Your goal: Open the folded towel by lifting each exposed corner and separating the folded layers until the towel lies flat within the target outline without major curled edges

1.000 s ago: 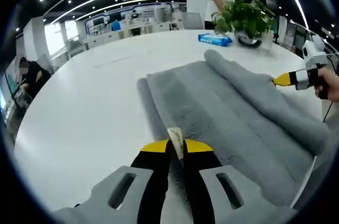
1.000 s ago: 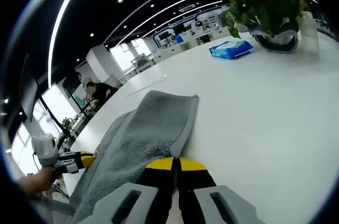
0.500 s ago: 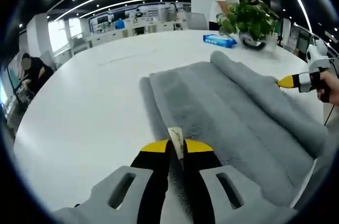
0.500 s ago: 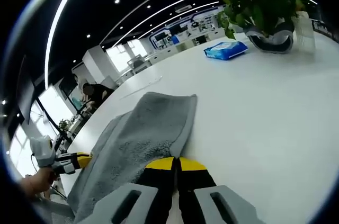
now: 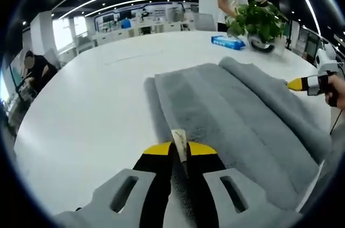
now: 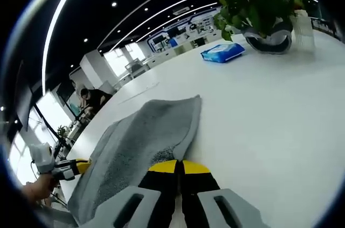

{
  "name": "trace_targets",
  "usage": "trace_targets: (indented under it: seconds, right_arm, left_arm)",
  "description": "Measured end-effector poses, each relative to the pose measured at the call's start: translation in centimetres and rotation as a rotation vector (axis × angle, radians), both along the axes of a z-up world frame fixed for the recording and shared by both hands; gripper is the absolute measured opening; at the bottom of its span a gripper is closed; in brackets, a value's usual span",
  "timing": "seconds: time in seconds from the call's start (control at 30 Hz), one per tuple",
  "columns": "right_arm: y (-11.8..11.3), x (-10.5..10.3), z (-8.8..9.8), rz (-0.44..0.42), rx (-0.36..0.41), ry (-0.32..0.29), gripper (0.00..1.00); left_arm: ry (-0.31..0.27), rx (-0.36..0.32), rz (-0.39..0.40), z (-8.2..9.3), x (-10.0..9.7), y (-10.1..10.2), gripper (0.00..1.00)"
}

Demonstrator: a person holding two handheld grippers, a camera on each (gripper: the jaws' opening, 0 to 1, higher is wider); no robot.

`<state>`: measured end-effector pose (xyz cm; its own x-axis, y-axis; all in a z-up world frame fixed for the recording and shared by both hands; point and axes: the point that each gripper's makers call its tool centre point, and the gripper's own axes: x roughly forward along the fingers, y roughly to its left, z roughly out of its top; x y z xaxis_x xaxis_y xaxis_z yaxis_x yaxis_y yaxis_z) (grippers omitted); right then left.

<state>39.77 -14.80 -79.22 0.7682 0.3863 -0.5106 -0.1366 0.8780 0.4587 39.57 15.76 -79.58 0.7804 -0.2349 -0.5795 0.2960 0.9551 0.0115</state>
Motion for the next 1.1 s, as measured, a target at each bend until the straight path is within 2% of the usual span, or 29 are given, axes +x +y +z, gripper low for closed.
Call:
trace_targets:
  seconds: [0.9, 1.1]
  right_arm:
    - [-1.2, 0.1, -0.3, -0.032, -0.004, 0.004, 0.00]
    - [-2.0, 0.1, -0.4, -0.049, -0.025, 0.008, 0.00]
  left_arm:
    - [-0.001, -0.011, 0.062, 0.0, 0.2, 1.5, 0.09]
    - [-0.001, -0.006, 0.082, 0.0, 0.2, 2.1, 0.09]
